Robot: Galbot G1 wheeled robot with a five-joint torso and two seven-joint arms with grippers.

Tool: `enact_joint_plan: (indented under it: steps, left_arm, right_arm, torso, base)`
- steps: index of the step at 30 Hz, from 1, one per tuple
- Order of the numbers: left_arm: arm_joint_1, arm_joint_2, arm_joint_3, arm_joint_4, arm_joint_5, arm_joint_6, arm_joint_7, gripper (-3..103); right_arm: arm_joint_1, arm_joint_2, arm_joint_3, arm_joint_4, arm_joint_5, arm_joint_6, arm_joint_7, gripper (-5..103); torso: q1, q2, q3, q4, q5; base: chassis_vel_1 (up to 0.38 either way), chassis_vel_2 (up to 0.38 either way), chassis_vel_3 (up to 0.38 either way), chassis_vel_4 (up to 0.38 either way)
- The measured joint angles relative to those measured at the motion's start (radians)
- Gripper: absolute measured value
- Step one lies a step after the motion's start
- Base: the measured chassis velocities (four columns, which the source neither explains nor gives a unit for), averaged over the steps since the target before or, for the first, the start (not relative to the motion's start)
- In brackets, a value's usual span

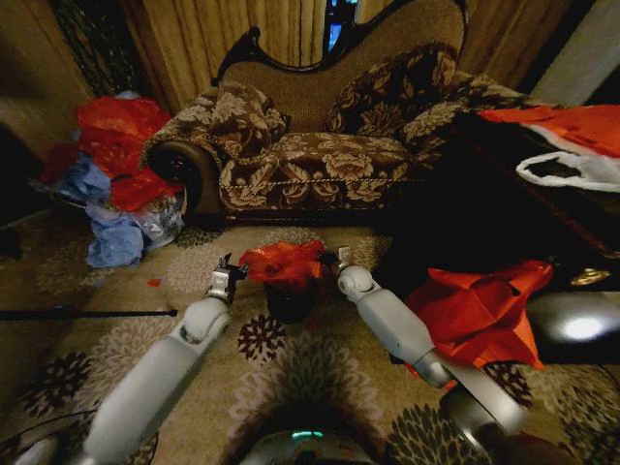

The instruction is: Place a garbage bag over the trash bin.

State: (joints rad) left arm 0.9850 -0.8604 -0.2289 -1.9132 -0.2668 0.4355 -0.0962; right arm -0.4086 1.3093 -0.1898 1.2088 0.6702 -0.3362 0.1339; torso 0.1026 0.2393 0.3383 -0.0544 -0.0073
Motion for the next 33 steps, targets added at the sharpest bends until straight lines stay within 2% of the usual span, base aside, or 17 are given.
enact_joint_plan:
  steps: [1,2,4,5,7,11,14,19,22,24,27,29,33]
  left_arm:
    - [0.004,0.018,-0.007,-0.007,0.023,-0.013,0.069,81]
    - [0.004,0.018,-0.007,-0.007,0.023,-0.013,0.069,81]
    - [-0.003,0.044,-0.01,-0.008,0.067,-0.038,0.155,91]
    - [-0.013,0.05,-0.004,0.0,0.075,-0.057,0.163,96]
    - [-0.033,0.054,0.008,0.017,0.081,-0.078,0.168,98]
    - [-0.105,0.051,0.046,0.063,0.094,-0.094,0.179,100]
    - [-0.172,0.045,0.074,0.114,0.121,-0.112,0.233,100]
    - [-0.222,0.032,0.105,0.182,0.135,-0.13,0.277,100]
    - [-0.266,0.006,0.13,0.262,0.164,-0.164,0.378,101]
    - [-0.279,-0.004,0.141,0.286,0.168,-0.182,0.391,98]
    - [-0.323,-0.04,0.171,0.346,0.187,-0.219,0.407,84]
    - [-0.333,-0.048,0.178,0.355,0.19,-0.222,0.409,84]
    - [-0.364,-0.081,0.205,0.388,0.193,-0.223,0.41,62]
  right_arm:
    - [-0.002,0.001,0.001,0.003,0.001,0.0,0.001,0]
    - [-0.002,0.001,0.001,0.003,0.001,0.0,0.001,0]
    - [-0.006,0.001,0.003,0.006,0.001,0.0,0.002,0]
    - [-0.008,0.0,0.004,0.009,0.001,0.0,0.002,0]
    - [-0.011,-0.002,0.005,0.014,0.002,0.001,0.002,0]
    - [-0.021,-0.013,0.007,0.023,0.003,0.001,0.003,0]
    - [-0.033,-0.026,0.012,0.03,0.002,0.004,0.003,0]
    - [-0.042,-0.04,0.015,0.044,0.003,0.005,0.004,0]
    - [-0.045,-0.056,0.014,0.068,0.019,0.003,0.009,0]
    - [-0.045,-0.06,0.012,0.076,0.024,0.002,0.01,0]
    - [-0.045,-0.066,0.007,0.096,0.036,-0.003,0.013,0]
    - [-0.045,-0.067,0.006,0.099,0.037,-0.003,0.014,0]
    - [-0.054,-0.066,0.005,0.106,0.038,-0.003,0.012,0]
  torso:
    - [0.0,0.0,0.0,-0.0001,0.0001]
    - [0.0,0.0,0.0,-0.0001,0.0001]
    - [0.0,0.0,0.0,0.0002,0.0002]
    - [0.0,0.0,0.0,0.0002,0.0003]
    - [0.0,0.0,0.0,0.0001,0.0002]
    - [0.0,0.0,0.0,-0.0001,0.0002]
    - [0.0,0.0,0.0,-0.0002,0.0003]
    - [0.0,0.0,0.0,-0.0002,0.0003]
    - [0.0,0.0,0.0,0.0,0.0003]
    - [0.0,0.0,0.0,-0.0001,0.0002]
    - [0.0,0.0,0.0,-0.0001,0.0002]
    - [0.0,0.0,0.0,-0.0001,0.0003]
    - [0.0,0.0,0.0,-0.0001,0.0003]
  base:
    - [0.0,0.0,0.0,0.0]
    - [0.0,0.0,0.0,0.0]
    - [0.0,0.0,0.0,0.0]
    - [0.0,0.0,0.0,0.0]
    - [0.0,0.0,0.0,0.0]
    - [0.0,0.0,0.0,0.0]
    - [0.0,0.0,0.0,0.0]
    - [0.0,0.0,0.0,0.0]
    - [0.0,0.0,0.0,0.0]
    - [0.0,0.0,0.0,0.0]
    - [0.0,0.0,0.0,0.0]
    - [0.0,0.0,0.0,0.0]
    - [0.0,0.0,0.0,0.0]
